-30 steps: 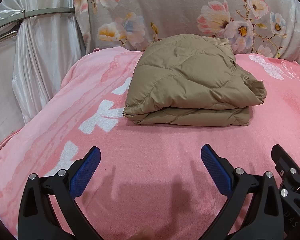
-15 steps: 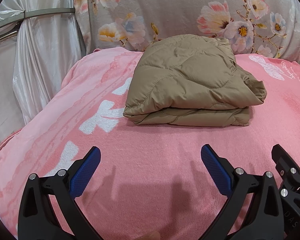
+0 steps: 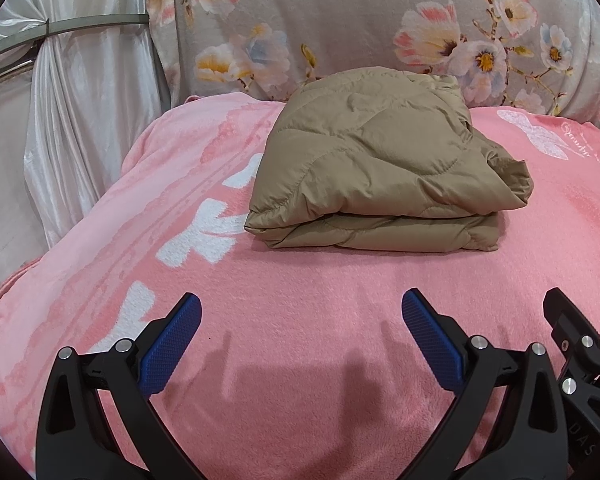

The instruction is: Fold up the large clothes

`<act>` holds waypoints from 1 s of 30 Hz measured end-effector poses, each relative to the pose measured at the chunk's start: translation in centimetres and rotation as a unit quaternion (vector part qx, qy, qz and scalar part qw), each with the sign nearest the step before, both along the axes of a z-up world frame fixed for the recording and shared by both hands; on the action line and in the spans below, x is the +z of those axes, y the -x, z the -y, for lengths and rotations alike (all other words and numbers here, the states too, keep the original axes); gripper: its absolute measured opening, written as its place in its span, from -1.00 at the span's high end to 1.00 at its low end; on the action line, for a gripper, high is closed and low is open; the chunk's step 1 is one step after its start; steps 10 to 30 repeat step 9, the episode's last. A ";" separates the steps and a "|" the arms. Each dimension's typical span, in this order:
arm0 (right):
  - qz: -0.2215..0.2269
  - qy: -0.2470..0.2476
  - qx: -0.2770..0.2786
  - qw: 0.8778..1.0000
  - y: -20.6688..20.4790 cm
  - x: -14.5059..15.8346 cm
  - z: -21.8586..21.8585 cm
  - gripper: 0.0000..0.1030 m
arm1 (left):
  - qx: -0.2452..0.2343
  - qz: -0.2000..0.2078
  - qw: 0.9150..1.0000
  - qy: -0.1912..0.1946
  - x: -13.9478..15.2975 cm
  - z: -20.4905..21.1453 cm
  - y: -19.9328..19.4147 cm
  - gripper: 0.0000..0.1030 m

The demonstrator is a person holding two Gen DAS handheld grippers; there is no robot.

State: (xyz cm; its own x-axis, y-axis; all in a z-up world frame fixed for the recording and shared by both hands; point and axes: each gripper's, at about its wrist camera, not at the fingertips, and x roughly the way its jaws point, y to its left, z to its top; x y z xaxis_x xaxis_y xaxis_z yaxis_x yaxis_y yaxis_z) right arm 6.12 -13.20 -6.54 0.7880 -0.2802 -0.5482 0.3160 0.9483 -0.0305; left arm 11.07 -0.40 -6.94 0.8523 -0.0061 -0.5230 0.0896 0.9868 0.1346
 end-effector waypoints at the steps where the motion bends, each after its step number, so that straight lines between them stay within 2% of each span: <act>1: 0.000 0.000 0.000 1.000 0.0 0.0 0.0 -0.64 | 0.000 0.000 1.000 0.000 0.0 0.0 0.0 -0.90; 30: 0.000 0.000 0.001 1.000 0.0 0.0 0.0 -0.64 | -0.002 -0.003 1.000 0.000 0.0 -0.1 -0.1 -0.90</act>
